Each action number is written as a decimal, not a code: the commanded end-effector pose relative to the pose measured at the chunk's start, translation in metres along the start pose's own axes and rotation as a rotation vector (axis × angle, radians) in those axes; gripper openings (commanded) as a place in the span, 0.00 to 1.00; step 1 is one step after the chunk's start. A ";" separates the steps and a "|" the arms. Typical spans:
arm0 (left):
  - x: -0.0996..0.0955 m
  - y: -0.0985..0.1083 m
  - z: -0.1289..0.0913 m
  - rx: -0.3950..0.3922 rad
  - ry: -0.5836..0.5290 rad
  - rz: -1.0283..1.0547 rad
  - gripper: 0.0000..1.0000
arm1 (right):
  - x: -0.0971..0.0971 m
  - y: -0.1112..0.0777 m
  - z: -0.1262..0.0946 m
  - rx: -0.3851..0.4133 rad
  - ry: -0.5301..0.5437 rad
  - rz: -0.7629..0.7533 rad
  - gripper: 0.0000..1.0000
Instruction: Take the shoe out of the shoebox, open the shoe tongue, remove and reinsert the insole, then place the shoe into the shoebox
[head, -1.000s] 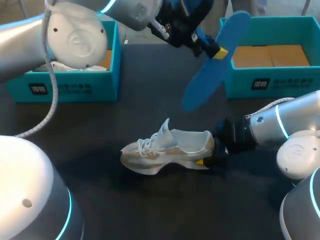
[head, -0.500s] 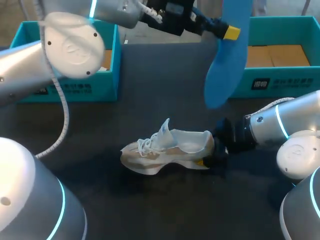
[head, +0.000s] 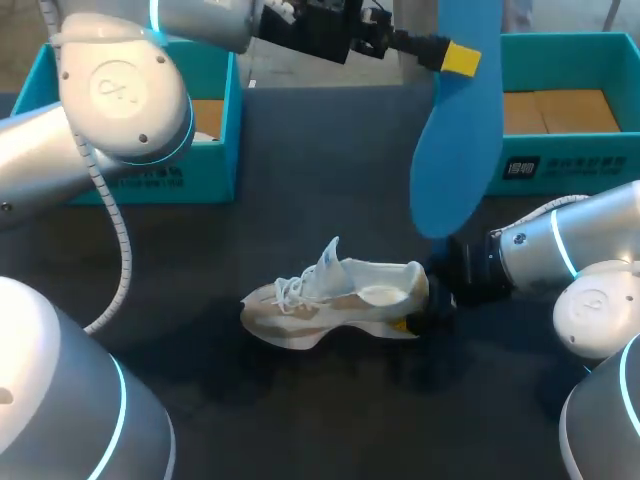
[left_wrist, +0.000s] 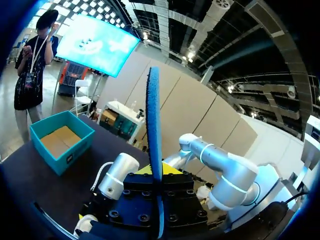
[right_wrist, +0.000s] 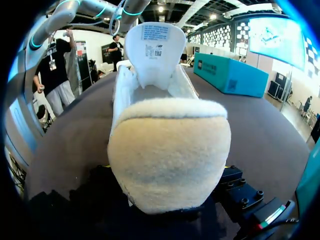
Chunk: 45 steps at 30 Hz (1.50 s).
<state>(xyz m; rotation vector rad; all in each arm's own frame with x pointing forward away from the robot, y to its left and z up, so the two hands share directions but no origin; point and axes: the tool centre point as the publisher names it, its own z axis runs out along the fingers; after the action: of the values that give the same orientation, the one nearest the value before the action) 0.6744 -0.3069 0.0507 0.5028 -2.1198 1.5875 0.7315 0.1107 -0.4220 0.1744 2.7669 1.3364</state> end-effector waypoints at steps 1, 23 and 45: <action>0.010 0.011 -0.014 0.024 0.000 -0.003 0.00 | 0.001 -0.002 0.001 0.002 -0.001 0.000 0.00; 0.051 0.036 -0.042 -0.007 0.122 0.008 0.00 | 0.001 -0.002 0.001 0.002 -0.001 0.000 0.00; 0.049 0.058 -0.053 0.023 0.149 -0.113 0.00 | 0.001 -0.002 0.001 0.002 -0.001 0.000 0.00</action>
<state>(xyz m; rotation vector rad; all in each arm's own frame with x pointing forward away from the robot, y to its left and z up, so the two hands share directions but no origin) 0.6105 -0.2408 0.0465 0.4866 -1.9347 1.5325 0.7315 0.1107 -0.4220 0.1745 2.7669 1.3363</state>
